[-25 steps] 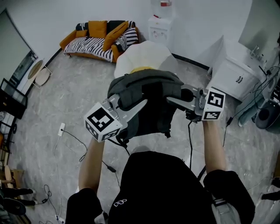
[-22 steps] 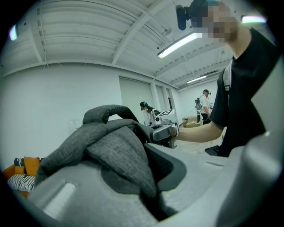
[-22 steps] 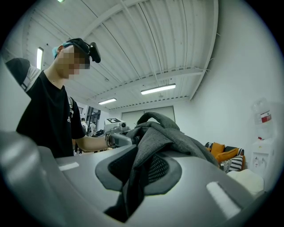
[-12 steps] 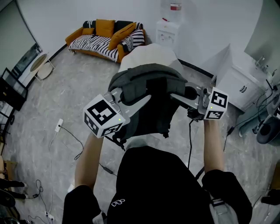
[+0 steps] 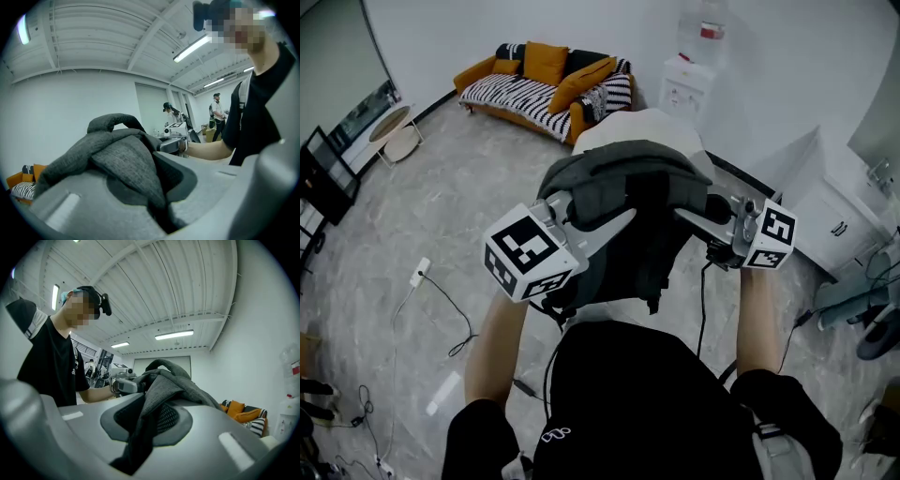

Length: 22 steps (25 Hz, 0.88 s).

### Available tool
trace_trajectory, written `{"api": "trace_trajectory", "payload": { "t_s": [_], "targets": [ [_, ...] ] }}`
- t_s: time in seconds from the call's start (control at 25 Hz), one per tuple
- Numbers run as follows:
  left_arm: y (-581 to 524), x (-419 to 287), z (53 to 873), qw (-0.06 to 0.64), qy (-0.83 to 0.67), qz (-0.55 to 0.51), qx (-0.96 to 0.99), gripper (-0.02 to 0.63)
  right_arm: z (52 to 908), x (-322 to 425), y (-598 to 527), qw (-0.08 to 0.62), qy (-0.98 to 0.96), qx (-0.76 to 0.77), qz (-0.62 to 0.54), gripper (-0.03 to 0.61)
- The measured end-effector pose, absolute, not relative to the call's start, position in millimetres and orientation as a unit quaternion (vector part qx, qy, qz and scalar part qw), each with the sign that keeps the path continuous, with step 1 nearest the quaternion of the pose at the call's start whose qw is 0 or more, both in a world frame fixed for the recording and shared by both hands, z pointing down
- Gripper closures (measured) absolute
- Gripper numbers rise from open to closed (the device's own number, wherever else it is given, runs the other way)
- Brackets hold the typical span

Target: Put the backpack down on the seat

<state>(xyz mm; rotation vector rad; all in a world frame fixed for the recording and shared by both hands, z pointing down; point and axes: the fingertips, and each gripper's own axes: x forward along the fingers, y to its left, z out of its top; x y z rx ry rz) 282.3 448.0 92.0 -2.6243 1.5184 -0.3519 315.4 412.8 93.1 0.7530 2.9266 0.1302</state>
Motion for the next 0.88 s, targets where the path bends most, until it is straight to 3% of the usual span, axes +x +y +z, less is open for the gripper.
{"api": "trace_trajectory", "payload": {
  "t_s": [0.52, 0.88],
  "targets": [
    [369, 146, 84, 0.056, 0.489, -0.093, -0.865, 0.581, 82, 182, 340, 0.010, 0.977, 0.210, 0.035, 0.523],
    [304, 113, 114, 0.000, 0.485, -0.131, -0.865, 0.581, 110, 142, 266, 0.033, 0.985, 0.166, -0.026, 0.523]
  ]
}}
